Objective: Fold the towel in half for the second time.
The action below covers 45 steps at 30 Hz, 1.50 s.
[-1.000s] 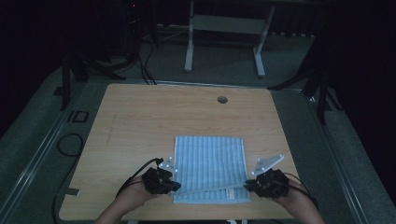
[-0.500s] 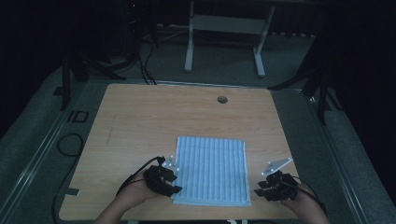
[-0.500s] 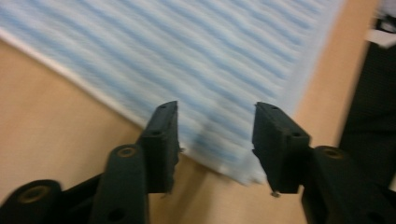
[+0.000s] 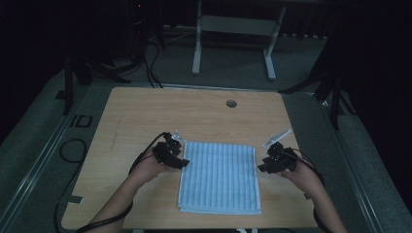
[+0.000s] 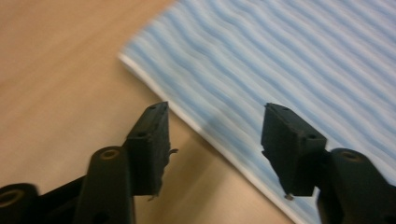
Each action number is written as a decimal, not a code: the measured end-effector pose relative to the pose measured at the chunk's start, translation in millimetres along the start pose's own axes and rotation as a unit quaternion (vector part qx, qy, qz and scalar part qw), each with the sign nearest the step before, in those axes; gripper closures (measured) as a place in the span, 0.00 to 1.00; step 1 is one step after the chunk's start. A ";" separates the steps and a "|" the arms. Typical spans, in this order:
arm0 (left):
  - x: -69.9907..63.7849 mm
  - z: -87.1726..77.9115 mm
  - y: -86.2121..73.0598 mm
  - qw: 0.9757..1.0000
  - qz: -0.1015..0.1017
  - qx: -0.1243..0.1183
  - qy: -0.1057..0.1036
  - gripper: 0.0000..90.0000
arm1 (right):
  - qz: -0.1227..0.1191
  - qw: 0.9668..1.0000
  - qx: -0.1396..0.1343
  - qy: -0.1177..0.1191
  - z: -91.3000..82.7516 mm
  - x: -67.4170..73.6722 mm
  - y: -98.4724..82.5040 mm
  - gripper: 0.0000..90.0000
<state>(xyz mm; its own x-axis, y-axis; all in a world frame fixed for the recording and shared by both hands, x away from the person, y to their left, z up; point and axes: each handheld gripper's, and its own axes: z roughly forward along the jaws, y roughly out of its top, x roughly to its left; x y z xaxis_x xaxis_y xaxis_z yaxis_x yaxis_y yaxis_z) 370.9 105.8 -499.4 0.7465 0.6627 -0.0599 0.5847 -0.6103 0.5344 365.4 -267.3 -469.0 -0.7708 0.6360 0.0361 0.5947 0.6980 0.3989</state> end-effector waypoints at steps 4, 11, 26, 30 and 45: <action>15.9 12.5 11.5 1.000 -0.008 0.008 0.006 0.44 | 0.019 1.000 0.003 0.006 12.2 -16.9 21.6 0.64; 33.3 26.2 28.4 1.000 -0.019 0.000 0.008 0.43 | 0.039 0.999 0.034 -0.015 38.1 -42.5 50.8 0.60; 41.5 59.1 32.6 0.999 -0.037 0.006 -0.029 0.59 | 0.083 0.995 0.058 0.003 76.4 -59.2 56.4 0.78; 38.4 54.2 34.7 0.999 -0.035 -0.017 -0.020 0.94 | 0.057 0.996 0.065 -0.018 73.4 -50.1 66.6 0.94; -8.1 -50.7 4.7 0.990 0.072 -0.104 -0.056 0.94 | -0.051 0.997 -0.050 -0.021 -26.2 12.1 30.4 0.95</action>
<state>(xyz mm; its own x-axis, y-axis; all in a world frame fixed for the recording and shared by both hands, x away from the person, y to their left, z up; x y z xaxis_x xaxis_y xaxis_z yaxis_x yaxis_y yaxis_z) 351.5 119.6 -453.6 0.8544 0.5164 -0.0570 0.4006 -0.5849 0.7053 368.1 -247.0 -432.4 -0.8149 0.5776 -0.0472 0.4855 0.7249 0.4886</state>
